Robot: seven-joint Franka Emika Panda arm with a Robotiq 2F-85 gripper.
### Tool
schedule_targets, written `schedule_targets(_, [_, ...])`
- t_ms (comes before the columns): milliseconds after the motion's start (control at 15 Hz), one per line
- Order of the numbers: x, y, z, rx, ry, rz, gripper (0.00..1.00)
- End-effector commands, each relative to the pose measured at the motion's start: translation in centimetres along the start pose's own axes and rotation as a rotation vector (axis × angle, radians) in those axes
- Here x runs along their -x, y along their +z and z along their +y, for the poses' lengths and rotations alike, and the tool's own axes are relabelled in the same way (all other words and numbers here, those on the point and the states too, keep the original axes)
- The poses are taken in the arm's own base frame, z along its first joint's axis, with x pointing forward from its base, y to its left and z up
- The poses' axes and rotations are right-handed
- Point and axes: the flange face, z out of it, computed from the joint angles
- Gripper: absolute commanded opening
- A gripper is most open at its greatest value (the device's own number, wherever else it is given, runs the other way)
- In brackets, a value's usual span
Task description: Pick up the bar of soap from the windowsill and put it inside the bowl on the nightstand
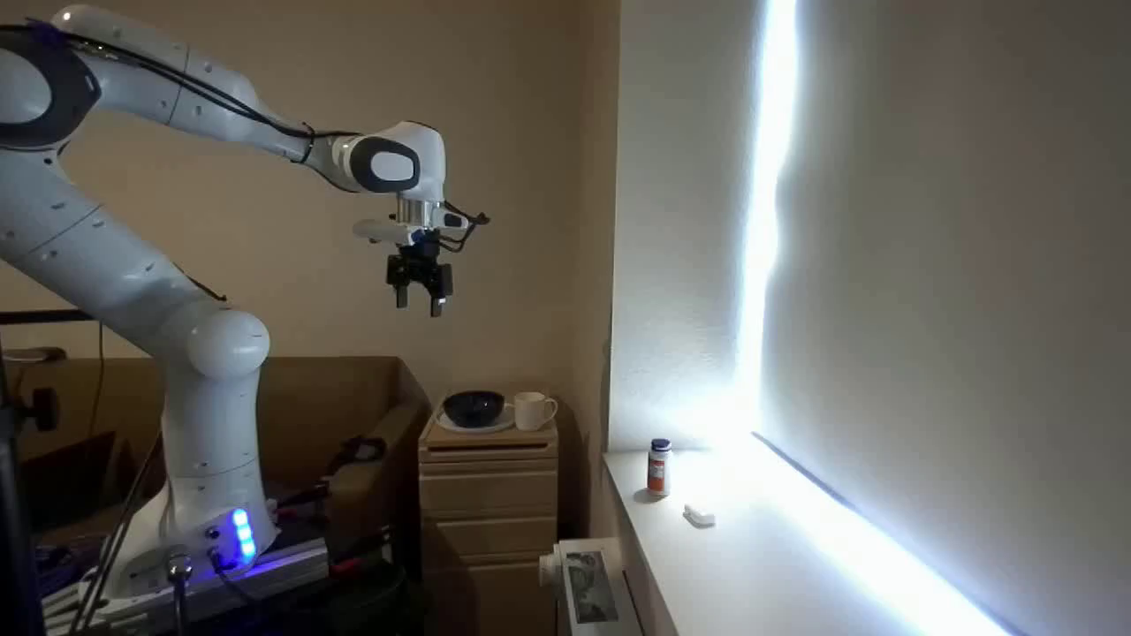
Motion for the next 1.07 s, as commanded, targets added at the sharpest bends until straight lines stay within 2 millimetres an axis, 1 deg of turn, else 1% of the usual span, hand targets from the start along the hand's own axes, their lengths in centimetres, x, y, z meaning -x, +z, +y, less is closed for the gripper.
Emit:
schedule_targets(0, [0.0,-0.1,0.0,0.000,0.000,-0.001,1.00])
schedule_targets(67, [0.3,-0.4,1.1,-0.087,0.023,0.023,1.00])
schedule_targets(133, [0.4,-0.9,1.1,-0.131,0.039,0.029,1.00])
schedule_targets(200, [0.1,-0.2,0.3,-0.059,0.029,0.019,1.00])
schedule_targets(400, [0.3,-0.7,1.2,-0.109,0.056,0.034,1.00])
schedule_targets(467, [0.4,0.4,1.4,-0.064,0.085,0.042,1.00])
schedule_targets(533, [0.0,0.9,2.6,-0.064,0.149,0.045,1.00])
schedule_targets(600, [0.2,1.9,6.6,-0.074,0.239,0.054,1.00])
schedule_targets(733, [1.6,2.3,11.3,-0.069,0.349,0.072,1.00])
schedule_targets(1000, [5.2,4.1,22.2,-0.075,0.618,0.108,1.00])
